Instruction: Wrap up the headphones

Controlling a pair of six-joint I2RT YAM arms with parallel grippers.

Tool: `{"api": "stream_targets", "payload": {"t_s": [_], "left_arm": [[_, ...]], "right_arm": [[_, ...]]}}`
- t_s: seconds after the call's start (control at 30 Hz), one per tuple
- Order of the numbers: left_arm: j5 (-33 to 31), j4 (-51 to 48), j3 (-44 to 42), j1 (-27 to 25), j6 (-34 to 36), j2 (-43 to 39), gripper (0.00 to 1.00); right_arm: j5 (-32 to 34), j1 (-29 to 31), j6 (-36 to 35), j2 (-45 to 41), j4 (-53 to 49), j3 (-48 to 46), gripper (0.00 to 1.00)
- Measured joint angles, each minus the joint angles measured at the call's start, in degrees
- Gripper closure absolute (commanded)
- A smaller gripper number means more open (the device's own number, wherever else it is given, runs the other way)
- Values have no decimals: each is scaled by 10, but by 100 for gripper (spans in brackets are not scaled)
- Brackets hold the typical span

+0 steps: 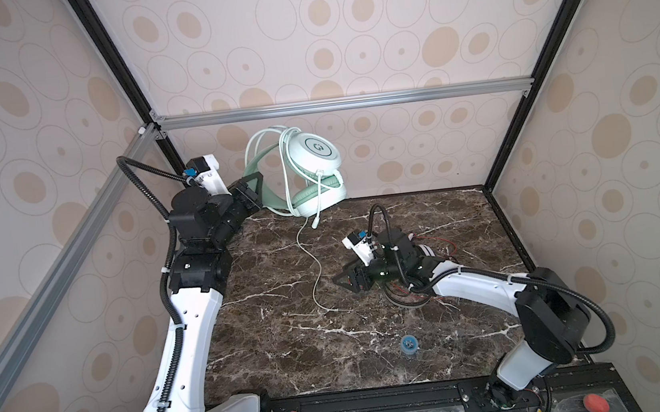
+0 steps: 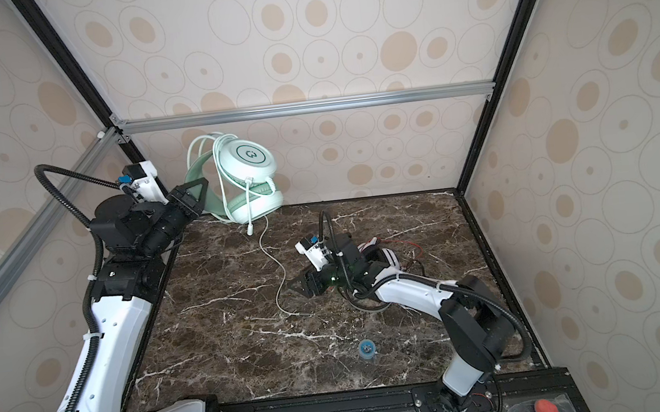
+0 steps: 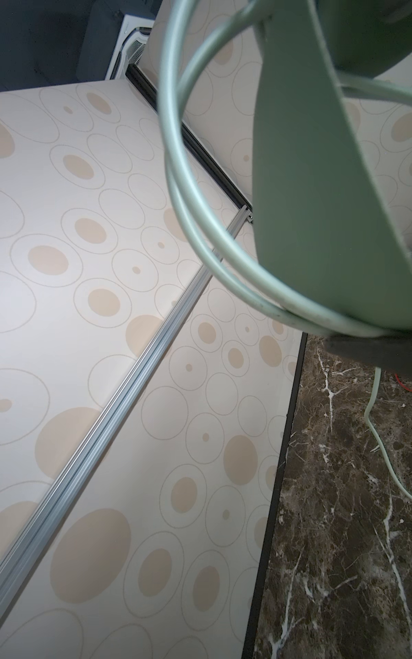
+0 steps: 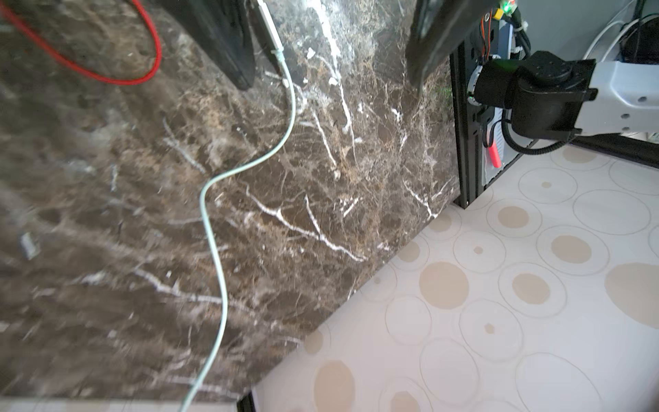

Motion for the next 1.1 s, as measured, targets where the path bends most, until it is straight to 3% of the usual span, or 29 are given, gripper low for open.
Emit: {"api": "stream_targets", "payload": {"t_s": [0.37, 0.7, 1.1], "left_arm": [[15, 2, 1, 0, 0, 0, 100], [23, 6, 1, 0, -2, 0, 100], [24, 7, 1, 0, -3, 0, 100]], "right_arm": [[-5, -43, -47, 59, -13, 241, 6], [-10, -44, -31, 177, -7, 361, 9], [-10, -48, 11, 257, 26, 457, 17]]}}
